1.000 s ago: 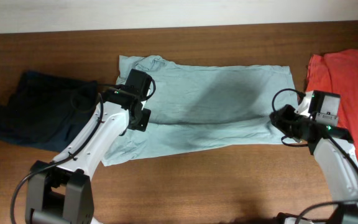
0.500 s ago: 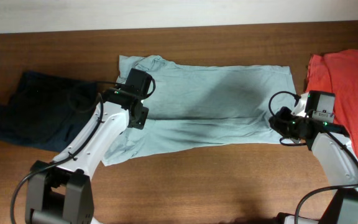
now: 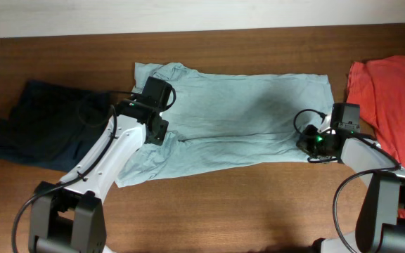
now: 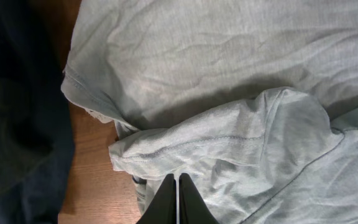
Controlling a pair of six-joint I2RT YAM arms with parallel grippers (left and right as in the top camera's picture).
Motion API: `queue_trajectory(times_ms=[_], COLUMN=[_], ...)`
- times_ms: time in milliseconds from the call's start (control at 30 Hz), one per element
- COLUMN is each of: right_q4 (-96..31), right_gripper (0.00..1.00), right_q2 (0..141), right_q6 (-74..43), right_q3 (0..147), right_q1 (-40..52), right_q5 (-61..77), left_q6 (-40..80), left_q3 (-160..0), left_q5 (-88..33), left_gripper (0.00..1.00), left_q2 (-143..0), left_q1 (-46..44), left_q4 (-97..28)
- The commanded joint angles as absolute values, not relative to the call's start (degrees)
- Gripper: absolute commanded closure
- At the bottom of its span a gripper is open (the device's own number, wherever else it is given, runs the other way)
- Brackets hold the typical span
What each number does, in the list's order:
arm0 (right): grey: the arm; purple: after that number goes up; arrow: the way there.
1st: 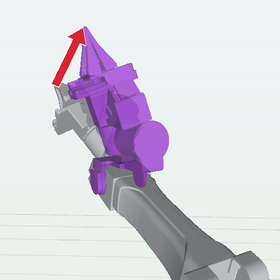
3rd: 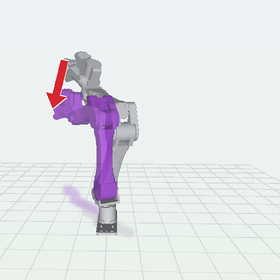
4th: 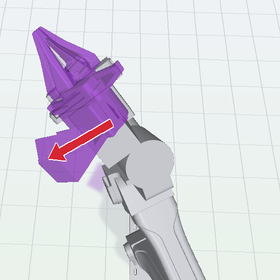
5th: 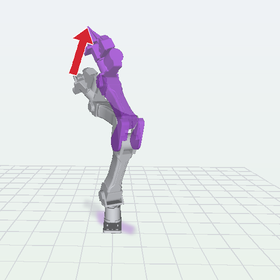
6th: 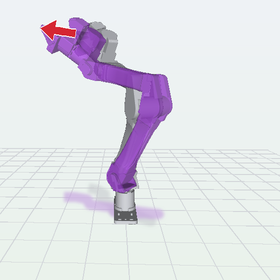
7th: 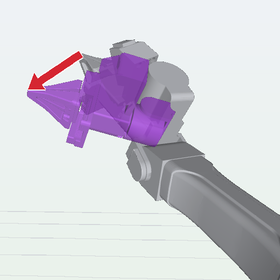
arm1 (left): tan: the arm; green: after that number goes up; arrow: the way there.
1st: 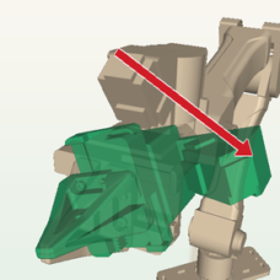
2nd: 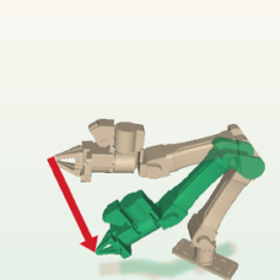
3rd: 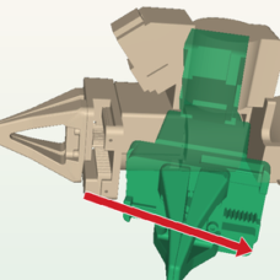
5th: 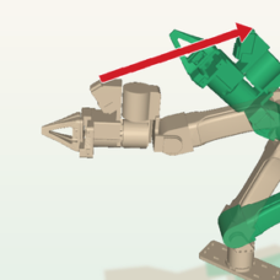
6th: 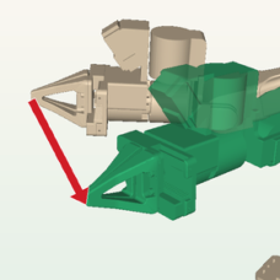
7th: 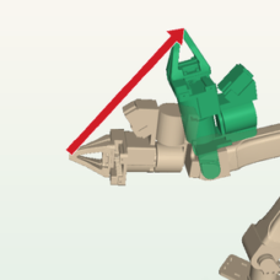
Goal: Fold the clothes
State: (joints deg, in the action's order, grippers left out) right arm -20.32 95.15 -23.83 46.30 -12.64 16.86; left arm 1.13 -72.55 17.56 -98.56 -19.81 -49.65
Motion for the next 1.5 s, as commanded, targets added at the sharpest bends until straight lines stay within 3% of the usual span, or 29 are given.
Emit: queue_trajectory(times_ms=[0, 167, 333, 400, 500, 533, 600, 667, 1033, 1200, 1300, 1333, 1467], right_q4=[-15.9, -6.0, -7.2, -10.4, -15.1, -16.9, -19.7, -22.9, -34.3, -35.0, -35.1, -35.1, -35.1], right_gripper=[0.96, 0.96, 0.96, 0.95, 0.81, 0.75, 0.64, 0.58, 0.57, 0.57, 0.58, 0.58, 0.57], right_q2=[95.1, 95.1, 94.8, 94.3, 93.0, 92.5, 91.4, 89.5, 88.4, 88.4, 88.4, 88.4, 88.4], right_q6=[-24.0, -24.0, -23.7, -21.4, -19.5, -19.5, -19.5, -19.5, -19.2, -19.2, -19.2, -19.3, -19.3], right_q3=[47.0, 47.5, 49.8, 50.9, 52.1, 52.6, 53.3, 53.4, 53.4, 53.4, 53.4, 53.4, 53.4], right_q1=[-13.2, -15.2, -16.9, -17.3, -17.3, -17.3, -17.3, -17.3, -17.3, -17.3, -17.3, -17.3, -17.3], right_q5=[7.8, 5.4, 7.3, 11.2, 16.0, 17.7, 21.6, 27.6, 31.5, 31.5, 31.5, 31.5, 31.5], left_q6=[0.4, 0.4, 0.4, 0.4, 0.4, 0.4, -0.5, -3.2, -5.8, -7.0, -7.0, -7.0, -7.0], left_q3=[-73.3, -73.3, -73.3, -73.3, -73.3, -73.3, -73.1, -71.2, -62.8, -62.8, -62.8, -63.0, -65.8], left_q5=[17.6, 17.6, 17.6, 17.2, 14.8, 13.1, 8.4, 1.9, 1.5, 5.0, 5.9, 7.6, 10.2], left_gripper=[0.95, 0.95, 0.95, 0.88, 0.65, 0.63, 0.63, 0.62, 0.61, 0.66, 0.87, 0.99, 1.00], left_q2=[-97.8, -97.8, -97.8, -97.8, -97.8, -97.8, -97.8, -97.8, -101.4, -105.0, -105.3, -105.3, -105.2], left_q1=[-19.7, -19.7, -19.7, -19.7, -19.7, -19.7, -19.7, -19.7, -19.7, -19.7, -19.7, -19.7, -19.7], left_q4=[-49.5, -49.5, -49.7, -50.5, -51.9, -52.6, -53.7, -53.9, -40.8, -37.7, -37.3, -37.3, -38.9])
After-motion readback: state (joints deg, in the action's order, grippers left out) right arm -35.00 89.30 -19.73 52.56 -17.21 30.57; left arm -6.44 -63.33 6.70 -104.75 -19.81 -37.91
